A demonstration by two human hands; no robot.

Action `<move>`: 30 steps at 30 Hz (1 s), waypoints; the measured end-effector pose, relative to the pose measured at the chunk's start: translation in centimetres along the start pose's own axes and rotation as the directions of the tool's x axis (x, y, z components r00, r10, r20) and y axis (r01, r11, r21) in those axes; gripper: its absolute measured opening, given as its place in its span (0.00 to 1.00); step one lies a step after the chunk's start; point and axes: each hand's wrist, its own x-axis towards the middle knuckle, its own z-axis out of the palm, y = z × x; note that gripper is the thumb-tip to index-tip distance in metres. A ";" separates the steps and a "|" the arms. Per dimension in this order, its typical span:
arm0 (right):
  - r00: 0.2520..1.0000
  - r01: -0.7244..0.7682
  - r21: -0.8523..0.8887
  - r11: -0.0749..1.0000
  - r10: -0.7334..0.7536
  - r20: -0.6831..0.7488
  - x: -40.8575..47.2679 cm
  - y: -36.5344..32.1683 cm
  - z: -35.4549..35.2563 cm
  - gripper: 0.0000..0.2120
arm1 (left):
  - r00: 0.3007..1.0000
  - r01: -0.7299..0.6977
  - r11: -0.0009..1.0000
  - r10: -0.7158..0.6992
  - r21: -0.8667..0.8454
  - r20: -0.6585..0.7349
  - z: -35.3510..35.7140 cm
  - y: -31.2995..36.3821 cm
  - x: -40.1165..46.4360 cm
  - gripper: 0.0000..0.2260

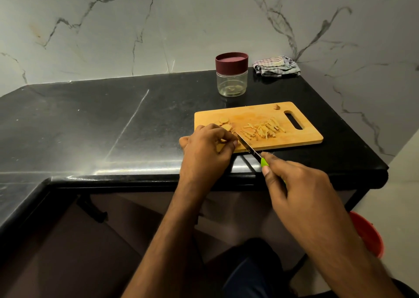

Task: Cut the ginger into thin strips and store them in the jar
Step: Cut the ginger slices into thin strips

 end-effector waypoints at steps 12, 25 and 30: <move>0.999 -0.017 -0.006 1.000 0.017 0.045 0.7 -0.6 0.5 0.18 | 1.000 -0.014 0.999 0.014 0.030 -0.003 -0.1 0.1 0.1 0.03; 0.995 -0.066 -0.185 0.980 0.078 0.055 -0.4 0.2 -0.7 0.21 | 0.989 -0.121 0.974 0.102 0.191 0.105 0.1 0.4 -0.2 0.07; 0.997 -0.053 -0.176 0.983 0.064 0.053 -0.1 0.2 -0.4 0.21 | 0.979 -0.159 0.953 0.118 0.258 0.169 0.2 0.4 0.0 0.16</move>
